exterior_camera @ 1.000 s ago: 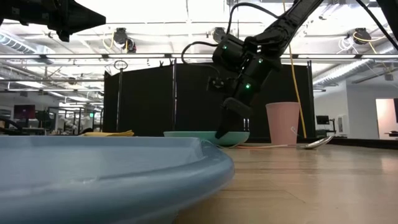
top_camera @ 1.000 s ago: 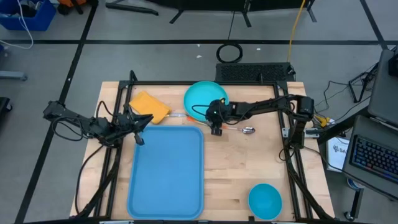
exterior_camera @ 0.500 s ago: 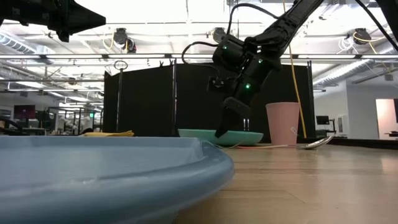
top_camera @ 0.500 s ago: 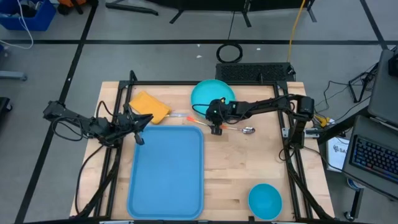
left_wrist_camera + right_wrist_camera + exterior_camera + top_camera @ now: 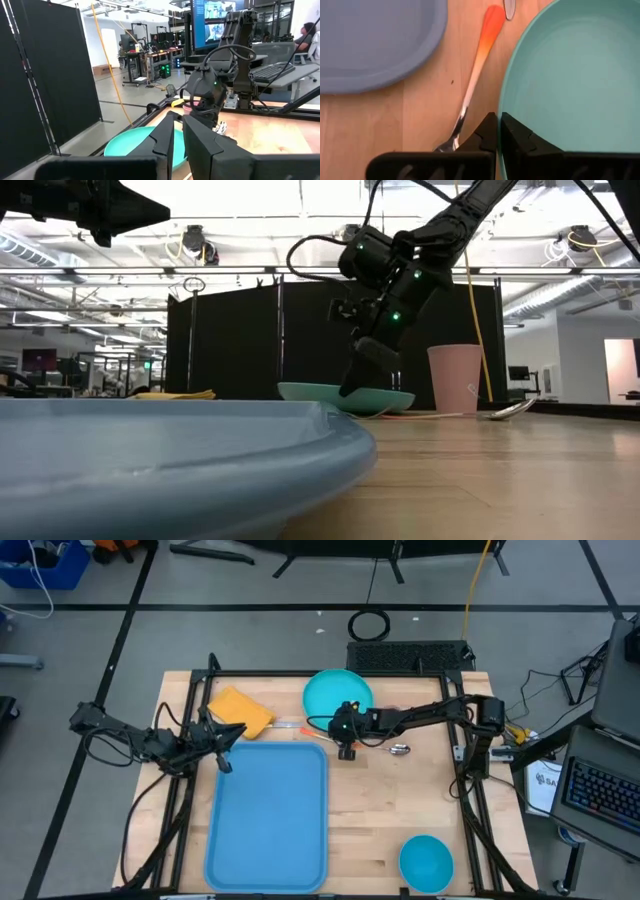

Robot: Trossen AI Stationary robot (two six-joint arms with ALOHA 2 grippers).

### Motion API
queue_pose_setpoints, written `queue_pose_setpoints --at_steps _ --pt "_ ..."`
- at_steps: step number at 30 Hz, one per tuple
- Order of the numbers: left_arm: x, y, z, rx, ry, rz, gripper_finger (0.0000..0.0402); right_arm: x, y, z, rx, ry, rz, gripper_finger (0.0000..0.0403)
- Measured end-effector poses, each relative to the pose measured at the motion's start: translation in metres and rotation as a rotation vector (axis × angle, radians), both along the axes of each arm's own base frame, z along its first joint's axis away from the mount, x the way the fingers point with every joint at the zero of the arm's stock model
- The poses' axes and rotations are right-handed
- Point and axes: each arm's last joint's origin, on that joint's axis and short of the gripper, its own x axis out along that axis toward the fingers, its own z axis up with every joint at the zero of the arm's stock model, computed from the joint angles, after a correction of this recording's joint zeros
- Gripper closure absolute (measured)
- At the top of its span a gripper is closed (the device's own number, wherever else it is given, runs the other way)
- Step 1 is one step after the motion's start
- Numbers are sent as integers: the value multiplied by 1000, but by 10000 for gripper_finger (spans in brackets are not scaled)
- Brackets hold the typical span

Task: Set up tray
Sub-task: Put the green plate on top of the blue serving tray

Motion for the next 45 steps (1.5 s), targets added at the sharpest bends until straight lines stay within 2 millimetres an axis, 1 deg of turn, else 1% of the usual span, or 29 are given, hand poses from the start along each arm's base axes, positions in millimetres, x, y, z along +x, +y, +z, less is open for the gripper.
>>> queue_pose_setpoints --at_steps 4,8,11,15,20,24,29,34,40,45 --pt "0 0 0 0 0 0 357 2 10 1 -69 10 10 402" --pt "0 0 0 0 0 0 357 4 19 1 -81 7 30 402" --pt "0 0 0 1 1 0 357 6 25 2 -125 7 32 402" --pt "0 0 0 1 2 0 357 10 37 4 -131 -34 66 402" --pt "0 0 0 1 2 0 357 16 59 8 -140 -85 132 402" --pt "0 0 0 2 3 1 357 16 77 13 -140 -111 177 402" --pt "0 0 0 3 5 7 357 17 103 18 -129 -127 256 403" --pt "0 0 0 3 5 7 357 24 131 33 -75 -175 377 403" --pt "0 0 0 3 6 7 357 27 160 52 -32 -160 473 403" --pt "0 0 0 3 6 7 357 24 184 57 -14 -172 565 403"
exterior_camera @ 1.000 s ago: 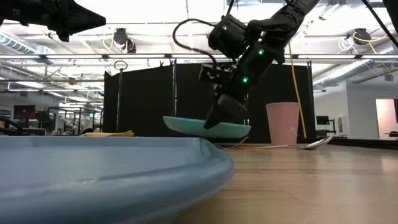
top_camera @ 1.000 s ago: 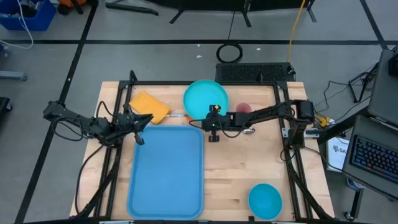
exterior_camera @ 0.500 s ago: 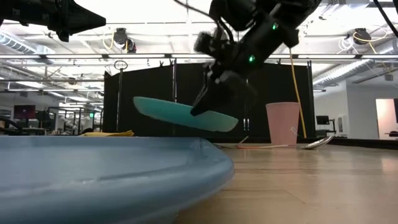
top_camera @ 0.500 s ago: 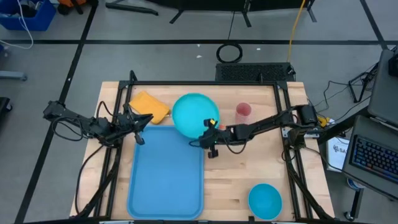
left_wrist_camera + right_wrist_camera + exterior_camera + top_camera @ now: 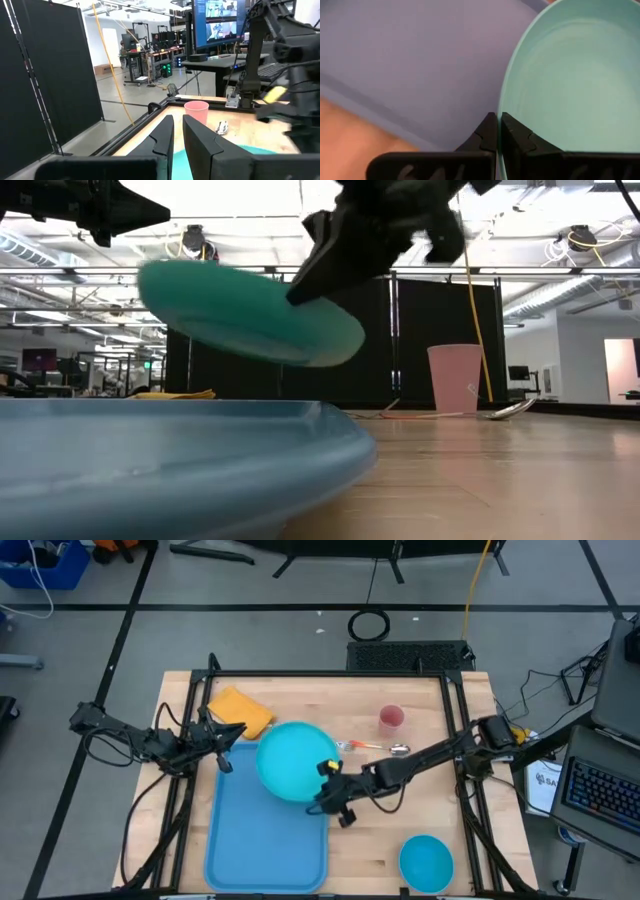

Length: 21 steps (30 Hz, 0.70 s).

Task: Set up tray
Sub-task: Put the green plate on top of the blue serving tray

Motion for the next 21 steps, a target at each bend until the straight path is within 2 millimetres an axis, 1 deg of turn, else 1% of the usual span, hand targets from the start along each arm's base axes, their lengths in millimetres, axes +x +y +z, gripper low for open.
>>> queue_pose_setpoints --at_steps 5,11,13,15,21 --pt "0 0 0 0 0 0 357 -3 17 3 26 -16 86 403" --pt "0 0 0 4 2 0 357 -4 24 3 44 -21 153 403" --pt "0 0 0 4 2 1 357 1 27 0 46 -49 168 403" --pt "0 0 0 5 2 1 357 3 29 -6 42 -37 199 403" --pt "0 0 0 7 7 1 357 32 40 -27 38 30 216 403"
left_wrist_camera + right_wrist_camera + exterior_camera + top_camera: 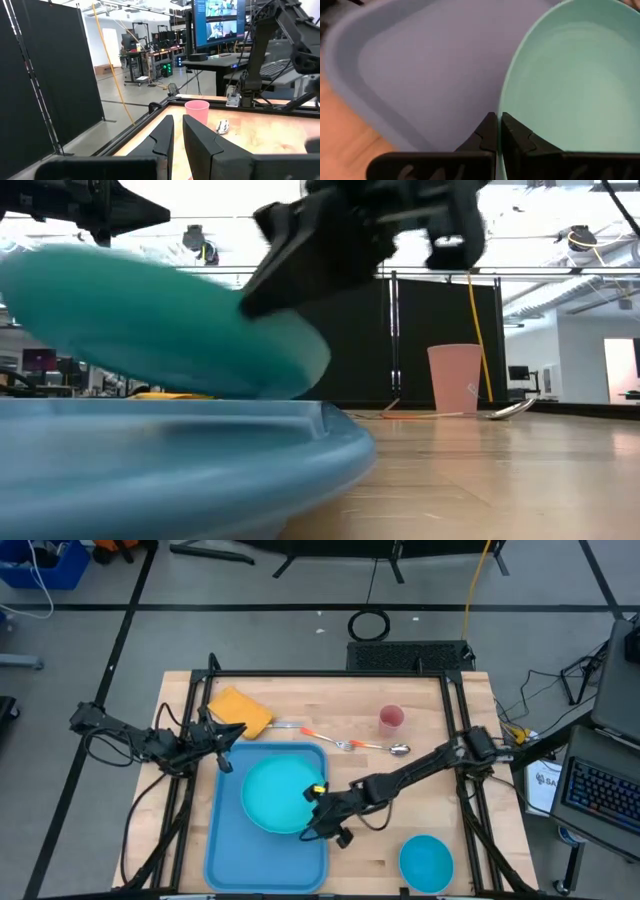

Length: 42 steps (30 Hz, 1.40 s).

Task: Set up tray
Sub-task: Put the green plate on top of the blue serving tray

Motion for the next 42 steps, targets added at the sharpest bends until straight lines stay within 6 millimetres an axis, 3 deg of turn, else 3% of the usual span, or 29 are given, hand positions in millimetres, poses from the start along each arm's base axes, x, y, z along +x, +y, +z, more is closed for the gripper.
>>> queue_pose_setpoints --at_steps 5,9,25,31,42 --pt "0 0 -1 4 8 0 357 19 11 -18 -37 106 16 403" --pt "0 0 -2 8 17 0 357 26 16 -16 -31 142 35 403" --pt "0 0 -2 -3 14 -1 357 27 20 -14 33 116 219 403" --pt "0 0 -2 -4 14 -1 357 35 16 -26 88 103 277 403" --pt "0 0 -2 -1 20 -2 357 39 7 -31 121 114 231 403"
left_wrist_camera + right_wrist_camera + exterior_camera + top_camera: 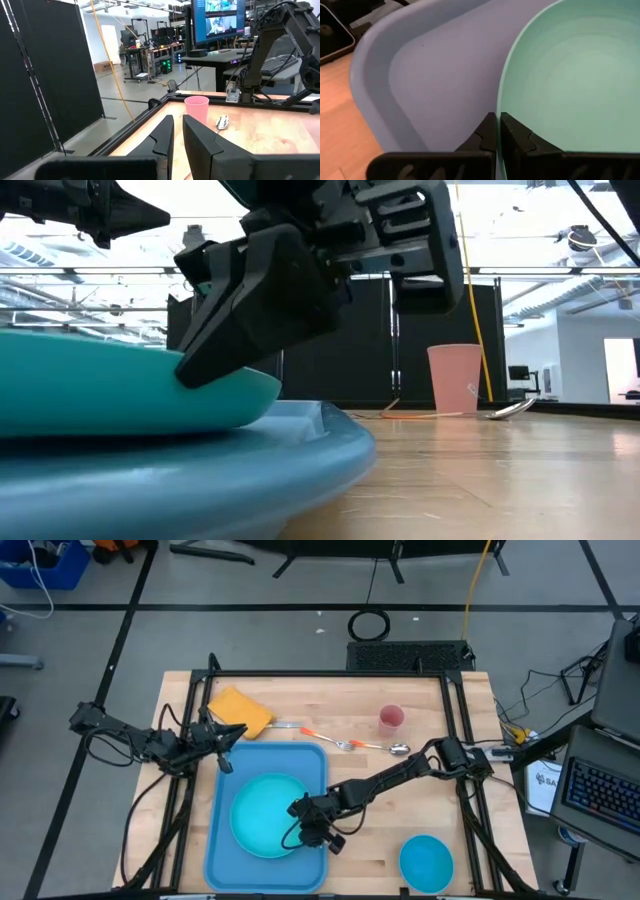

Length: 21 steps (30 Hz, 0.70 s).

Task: Set up tray
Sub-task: Put the green plate on top of the blue serving tray

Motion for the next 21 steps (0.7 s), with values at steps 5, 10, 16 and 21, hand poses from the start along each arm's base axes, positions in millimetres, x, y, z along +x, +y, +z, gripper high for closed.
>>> queue_pose_setpoints --at_steps 5,10,16,21 --pt "0 0 0 -2 -1 -1 357 1 0 0 4 -5 -2 403" --pt "0 0 0 -3 -1 -1 357 2 0 2 10 -22 -2 402" --pt "0 0 0 -6 -2 -1 357 2 0 2 10 -24 -1 400" --pt "0 0 -1 -1 11 -1 357 2 0 1 6 -28 4 399"
